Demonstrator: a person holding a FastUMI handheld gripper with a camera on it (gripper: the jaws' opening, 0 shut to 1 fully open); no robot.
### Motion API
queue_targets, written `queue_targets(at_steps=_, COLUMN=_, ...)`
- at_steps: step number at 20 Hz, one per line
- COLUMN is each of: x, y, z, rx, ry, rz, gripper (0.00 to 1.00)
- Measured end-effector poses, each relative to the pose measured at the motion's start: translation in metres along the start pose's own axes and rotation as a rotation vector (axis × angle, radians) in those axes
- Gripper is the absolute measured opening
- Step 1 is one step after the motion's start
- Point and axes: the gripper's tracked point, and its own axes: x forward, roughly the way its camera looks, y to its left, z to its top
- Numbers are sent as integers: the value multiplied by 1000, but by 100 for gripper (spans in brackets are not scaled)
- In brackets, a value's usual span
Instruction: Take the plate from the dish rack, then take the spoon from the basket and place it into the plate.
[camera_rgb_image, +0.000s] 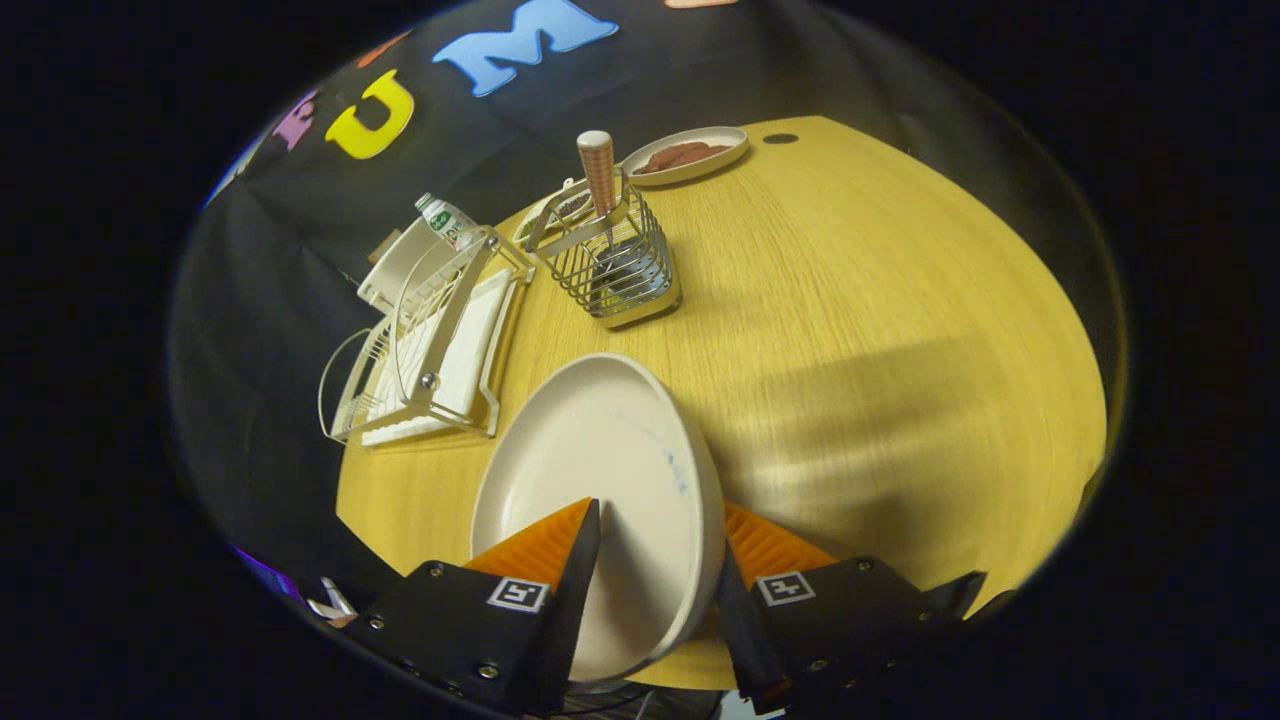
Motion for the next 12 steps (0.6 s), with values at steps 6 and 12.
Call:
queue_targets(at_steps=6, x=-45, y=-14, z=27, rx=-7, ry=-120, rz=-40, gripper=61)
queue_targets(at_steps=12, x=-109, y=1, z=112, rx=-125, ry=-463, rz=-49, gripper=61)
